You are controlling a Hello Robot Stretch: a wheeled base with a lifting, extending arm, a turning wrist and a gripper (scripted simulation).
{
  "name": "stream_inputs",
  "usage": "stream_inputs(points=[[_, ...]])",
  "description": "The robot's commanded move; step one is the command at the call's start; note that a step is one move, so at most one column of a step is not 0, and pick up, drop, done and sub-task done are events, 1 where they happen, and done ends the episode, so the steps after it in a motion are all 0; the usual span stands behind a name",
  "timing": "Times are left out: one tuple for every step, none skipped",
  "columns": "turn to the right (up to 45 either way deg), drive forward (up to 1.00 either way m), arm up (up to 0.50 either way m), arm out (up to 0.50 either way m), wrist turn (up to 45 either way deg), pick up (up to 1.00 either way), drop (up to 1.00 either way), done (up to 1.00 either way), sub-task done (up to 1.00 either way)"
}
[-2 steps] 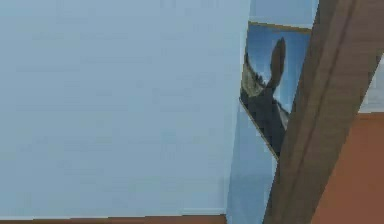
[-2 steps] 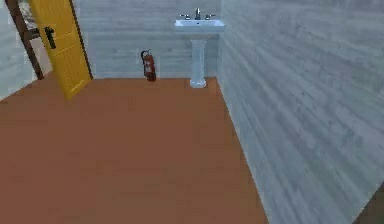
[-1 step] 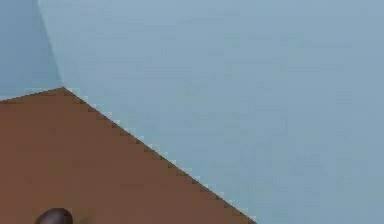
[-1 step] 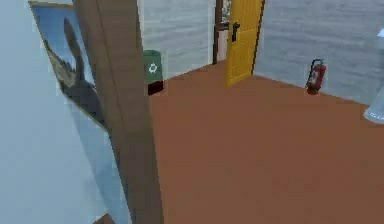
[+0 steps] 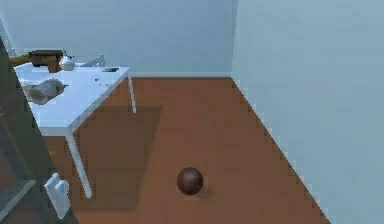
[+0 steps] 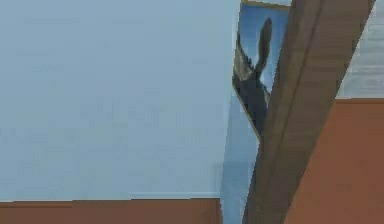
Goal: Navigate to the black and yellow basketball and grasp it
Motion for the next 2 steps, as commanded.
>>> stream_inputs(points=[[0.0, 0.60, 0.00, 0.00, 0.0, 0.00, 0.00, 0.00, 0.00], [-45.0, 0.00, 0.00, 0.00, 0.0, 0.00, 0.00, 0.00, 0.00]])
